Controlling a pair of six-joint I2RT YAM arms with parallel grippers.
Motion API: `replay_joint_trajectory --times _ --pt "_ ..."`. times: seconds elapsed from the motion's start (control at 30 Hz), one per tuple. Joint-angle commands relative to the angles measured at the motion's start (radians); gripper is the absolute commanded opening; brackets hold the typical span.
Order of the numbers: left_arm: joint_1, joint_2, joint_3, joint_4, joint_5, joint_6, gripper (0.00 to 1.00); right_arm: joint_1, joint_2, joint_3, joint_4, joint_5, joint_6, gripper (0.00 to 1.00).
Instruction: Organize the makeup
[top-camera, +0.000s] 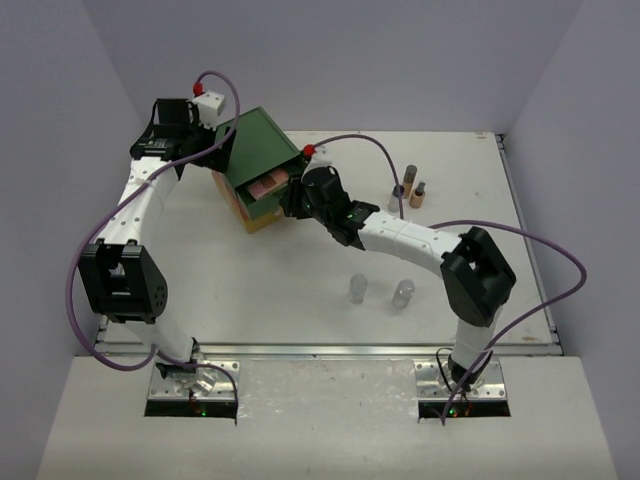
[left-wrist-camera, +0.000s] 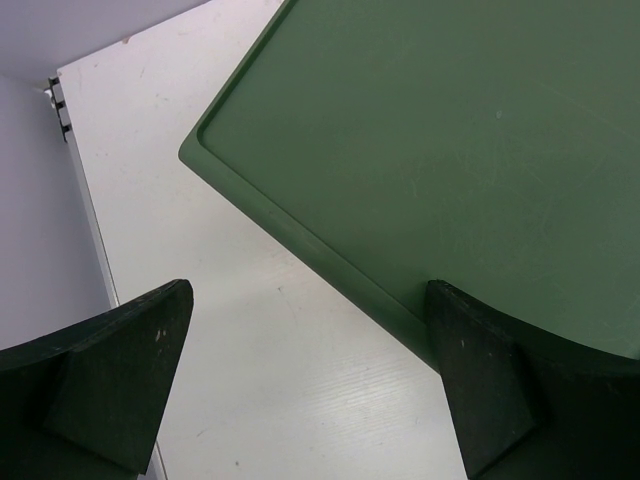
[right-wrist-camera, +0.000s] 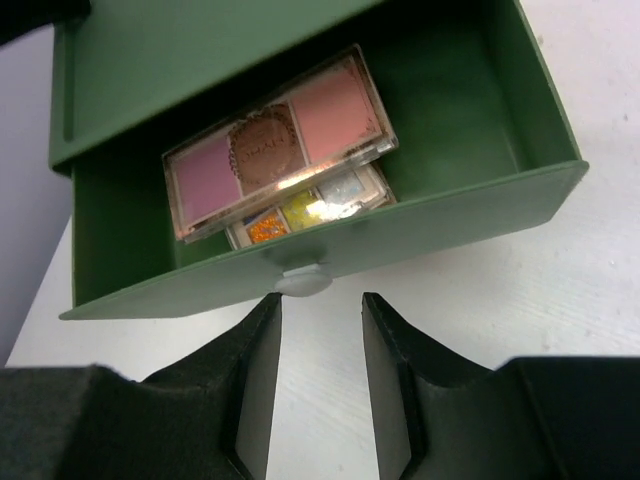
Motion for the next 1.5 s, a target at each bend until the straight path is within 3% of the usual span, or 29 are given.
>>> replay_joint_trajectory --times 0.0,0.2,0.47,0.73,0.97,1.07,1.27,1.47 --pt "0.010 -0.016 0.003 -0.020 -0.025 0.024 1.00 -0.010 0.061 0.150 0.088 0.042 0.004 0.39" --pt "0.010 -0.019 -0.006 -0.023 -0.014 0.023 1.00 -0.028 0.185 0.313 0.067 0.027 -0.005 0.39" --pt "0.010 -0.019 -0.017 -0.017 -0.009 0.023 1.00 -0.039 0.224 0.338 0.074 0.023 -0.002 0.39" --pt "0.010 -0.020 -0.031 -0.017 -0.014 0.026 1.00 -0.039 0.151 0.223 0.176 -0.055 -0.163 0.43" --pt "0.010 -0.021 -0.029 -0.010 -0.011 0.026 1.00 -0.050 0.053 -0.108 0.459 -0.220 -0.228 0.46" --pt "0.010 -0.019 -0.026 -0.012 -0.012 0.024 1.00 -0.057 0.095 -0.115 0.502 -0.233 -0.244 0.48" --pt "0.010 -0.022 -0.029 -0.020 -0.011 0.018 1.00 -0.107 0.222 -0.001 0.512 -0.423 -0.176 0.48" --pt "0.010 -0.036 -0.050 -0.019 -0.008 0.009 1.00 -0.114 0.288 0.030 0.575 -0.349 -0.168 0.43"
